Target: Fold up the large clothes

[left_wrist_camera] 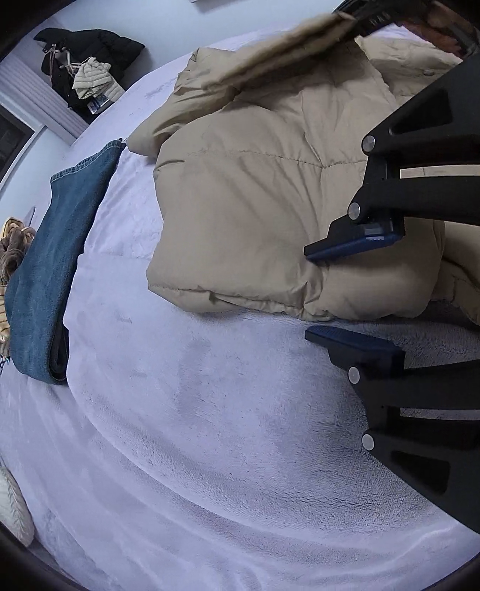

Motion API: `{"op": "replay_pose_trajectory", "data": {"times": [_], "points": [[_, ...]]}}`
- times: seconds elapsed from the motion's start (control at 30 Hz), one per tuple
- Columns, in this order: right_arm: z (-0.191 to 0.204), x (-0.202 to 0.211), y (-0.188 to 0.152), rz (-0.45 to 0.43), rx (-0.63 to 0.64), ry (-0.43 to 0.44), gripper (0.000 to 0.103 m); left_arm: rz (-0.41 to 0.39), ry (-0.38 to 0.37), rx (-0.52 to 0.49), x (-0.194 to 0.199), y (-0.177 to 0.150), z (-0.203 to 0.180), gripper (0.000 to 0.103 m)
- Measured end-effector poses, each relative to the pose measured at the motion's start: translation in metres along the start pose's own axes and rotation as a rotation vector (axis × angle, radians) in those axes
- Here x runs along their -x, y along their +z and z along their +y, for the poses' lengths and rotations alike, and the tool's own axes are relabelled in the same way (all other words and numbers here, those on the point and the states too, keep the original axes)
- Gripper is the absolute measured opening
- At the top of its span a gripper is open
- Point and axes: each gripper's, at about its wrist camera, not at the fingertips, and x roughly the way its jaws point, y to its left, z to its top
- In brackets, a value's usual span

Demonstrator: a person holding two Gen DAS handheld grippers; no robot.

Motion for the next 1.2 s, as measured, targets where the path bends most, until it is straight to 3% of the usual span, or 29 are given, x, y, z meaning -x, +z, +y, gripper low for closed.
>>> {"op": "replay_pose_trajectory", "data": {"times": [0.07,0.13,0.2,0.3,0.4,0.5,0.6,0.67,0.73,0.9,1.0,1.1,1.13,1.2], "points": [[-0.033,0.001,-0.006,-0.005,-0.196,0.083,0.006,-0.006,0.020,-0.024,-0.002,0.000,-0.003,0.040],[-0.065,-0.004,-0.018,0.028,-0.385,0.137,0.015,-0.010,0.045,-0.045,-0.004,-0.001,-0.006,0.040],[-0.097,-0.010,-0.034,0.089,-0.568,0.130,0.024,-0.014,0.070,-0.059,-0.002,-0.002,-0.007,0.041],[-0.129,-0.002,-0.051,0.097,-0.733,0.163,0.026,-0.060,0.101,-0.082,0.020,0.003,-0.014,0.041],[-0.128,0.023,-0.039,0.003,-0.617,0.131,0.026,-0.163,0.072,-0.120,0.049,0.013,-0.022,0.041],[-0.113,0.027,-0.011,-0.041,-0.443,0.134,0.026,-0.177,0.067,-0.165,0.047,0.025,-0.037,0.041],[-0.104,0.003,0.002,0.012,-0.369,0.125,0.023,-0.127,0.118,-0.206,0.018,0.018,-0.048,0.041],[-0.102,-0.026,-0.006,0.126,-0.342,0.053,0.023,-0.086,0.181,-0.225,-0.005,0.004,-0.051,0.041],[-0.109,-0.042,-0.027,0.210,-0.343,0.021,0.021,-0.074,0.178,-0.214,-0.018,-0.003,-0.050,0.042],[-0.118,-0.024,-0.048,0.179,-0.271,-0.006,0.019,-0.079,0.215,-0.239,-0.022,-0.005,-0.057,0.044],[-0.135,-0.010,-0.053,0.184,-0.301,-0.010,0.019,-0.069,0.243,-0.226,-0.012,0.000,-0.062,0.044],[-0.167,0.012,-0.066,0.160,-0.438,0.086,0.025,-0.084,0.228,-0.237,0.011,-0.004,-0.073,0.044],[-0.174,0.015,-0.071,0.157,-0.480,0.121,0.029,-0.088,0.219,-0.250,0.019,-0.007,-0.081,0.044],[-0.193,0.026,-0.082,0.146,-0.570,0.178,0.047,-0.088,0.208,-0.278,0.031,-0.015,-0.099,0.044]]}}
